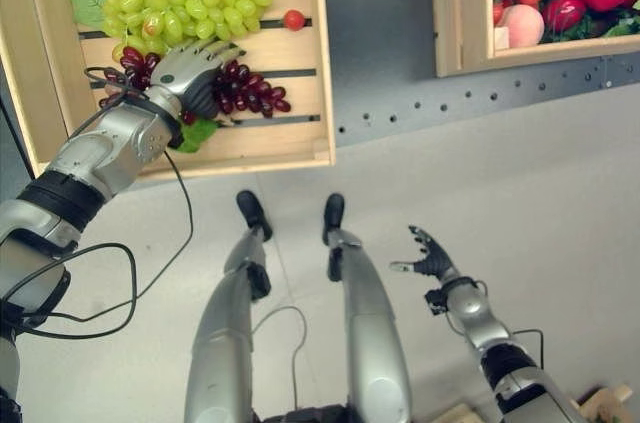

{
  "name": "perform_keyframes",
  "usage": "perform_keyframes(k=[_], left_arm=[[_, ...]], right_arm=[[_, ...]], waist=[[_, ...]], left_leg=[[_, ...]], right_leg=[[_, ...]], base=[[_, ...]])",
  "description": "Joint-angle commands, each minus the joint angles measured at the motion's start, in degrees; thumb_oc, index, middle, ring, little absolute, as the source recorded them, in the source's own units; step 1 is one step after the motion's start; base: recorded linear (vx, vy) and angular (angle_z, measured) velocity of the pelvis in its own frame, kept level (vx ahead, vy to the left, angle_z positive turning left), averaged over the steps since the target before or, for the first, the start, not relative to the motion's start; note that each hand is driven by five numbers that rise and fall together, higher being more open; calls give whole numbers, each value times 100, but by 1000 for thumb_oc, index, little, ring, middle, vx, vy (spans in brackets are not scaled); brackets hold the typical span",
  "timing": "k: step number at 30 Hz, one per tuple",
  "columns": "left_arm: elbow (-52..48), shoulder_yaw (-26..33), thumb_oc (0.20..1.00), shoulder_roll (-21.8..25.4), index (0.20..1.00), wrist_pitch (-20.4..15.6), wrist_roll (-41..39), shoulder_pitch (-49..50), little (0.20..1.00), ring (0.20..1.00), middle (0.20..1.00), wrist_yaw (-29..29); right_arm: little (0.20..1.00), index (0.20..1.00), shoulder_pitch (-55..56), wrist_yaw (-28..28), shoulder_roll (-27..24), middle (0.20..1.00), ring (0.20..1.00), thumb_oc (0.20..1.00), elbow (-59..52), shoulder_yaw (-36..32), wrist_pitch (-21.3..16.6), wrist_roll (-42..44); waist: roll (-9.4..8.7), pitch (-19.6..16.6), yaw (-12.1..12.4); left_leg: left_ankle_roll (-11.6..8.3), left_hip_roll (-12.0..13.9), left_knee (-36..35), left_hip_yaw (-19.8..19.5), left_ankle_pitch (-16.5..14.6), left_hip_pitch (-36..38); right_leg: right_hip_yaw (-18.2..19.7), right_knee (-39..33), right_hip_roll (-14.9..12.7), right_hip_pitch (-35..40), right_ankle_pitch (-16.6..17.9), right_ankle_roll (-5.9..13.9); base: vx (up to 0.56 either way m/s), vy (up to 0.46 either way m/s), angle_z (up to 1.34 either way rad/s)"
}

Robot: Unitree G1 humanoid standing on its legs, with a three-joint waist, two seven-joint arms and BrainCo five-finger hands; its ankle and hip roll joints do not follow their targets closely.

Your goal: Pick up the fruits from the basket on one side to the basket on the other side

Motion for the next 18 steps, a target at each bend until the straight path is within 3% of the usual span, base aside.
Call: perform_keyframes(k=[1,18], left_arm=[[651,6,200,61,200,319,88,442,200,200,200,-385],[402,238,200,383,200,355,236,838,200,200,200,-469]], right_arm=[[1000,1000,214,-45,-179,1000,1000,1000,-292,9,-224,221],[1000,1000,313,72,-193,1000,1000,1000,-766,-65,-264,253]], waist=[[-133,26,-143],[-153,26,-114]], left_leg=[[-137,2,1001,-76,-1324,91],[-103,-30,1000,-100,-1364,-50]], right_leg=[[2,-1395,201,357,853,714],[30,-1361,200,176,841,724]], base=[[0,0,0],[0,0,0]])
